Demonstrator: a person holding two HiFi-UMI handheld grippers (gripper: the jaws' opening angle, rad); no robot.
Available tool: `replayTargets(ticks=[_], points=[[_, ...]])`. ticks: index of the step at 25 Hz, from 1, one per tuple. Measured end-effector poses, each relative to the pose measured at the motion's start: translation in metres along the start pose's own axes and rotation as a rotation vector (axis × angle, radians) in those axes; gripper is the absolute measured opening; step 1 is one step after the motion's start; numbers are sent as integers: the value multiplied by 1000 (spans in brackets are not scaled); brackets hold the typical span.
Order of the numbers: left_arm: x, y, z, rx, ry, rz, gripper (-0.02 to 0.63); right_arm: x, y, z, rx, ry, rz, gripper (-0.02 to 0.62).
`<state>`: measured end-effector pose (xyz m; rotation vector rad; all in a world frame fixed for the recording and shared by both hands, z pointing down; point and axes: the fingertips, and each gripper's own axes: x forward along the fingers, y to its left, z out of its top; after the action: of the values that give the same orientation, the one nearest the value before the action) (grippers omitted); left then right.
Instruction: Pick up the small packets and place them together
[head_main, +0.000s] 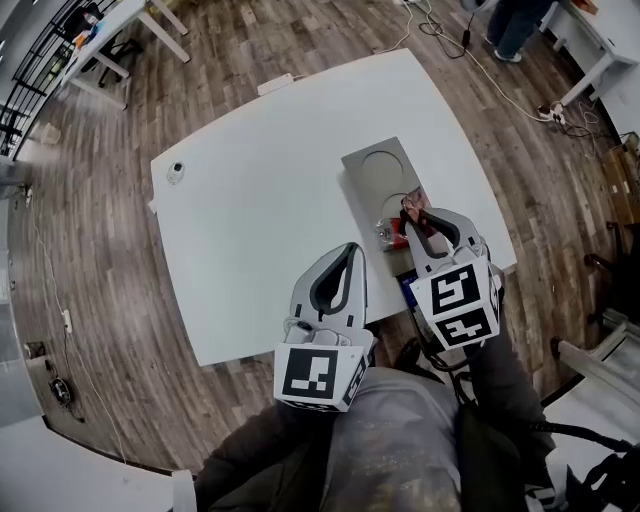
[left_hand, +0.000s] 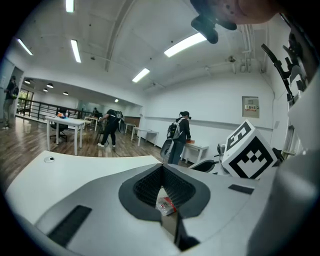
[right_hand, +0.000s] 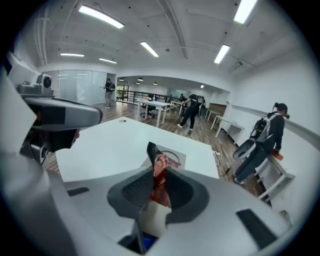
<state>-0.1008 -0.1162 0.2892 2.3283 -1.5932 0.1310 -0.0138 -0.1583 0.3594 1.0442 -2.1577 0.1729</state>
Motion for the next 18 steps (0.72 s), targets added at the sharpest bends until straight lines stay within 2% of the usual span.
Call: replayTargets(ticks=[6, 11, 15, 18], points=[[18, 28, -5, -32, 25, 31, 3, 38, -7, -4, 2, 77, 9, 72], [22, 40, -7, -48, 42, 54, 3, 56, 0, -12, 10, 125, 66, 106], [18, 46, -12, -52, 53, 72, 3, 60, 8, -13, 26, 123, 101, 141], [13, 45, -12, -45, 50, 76, 3, 53, 8, -10, 38, 97, 90, 143]])
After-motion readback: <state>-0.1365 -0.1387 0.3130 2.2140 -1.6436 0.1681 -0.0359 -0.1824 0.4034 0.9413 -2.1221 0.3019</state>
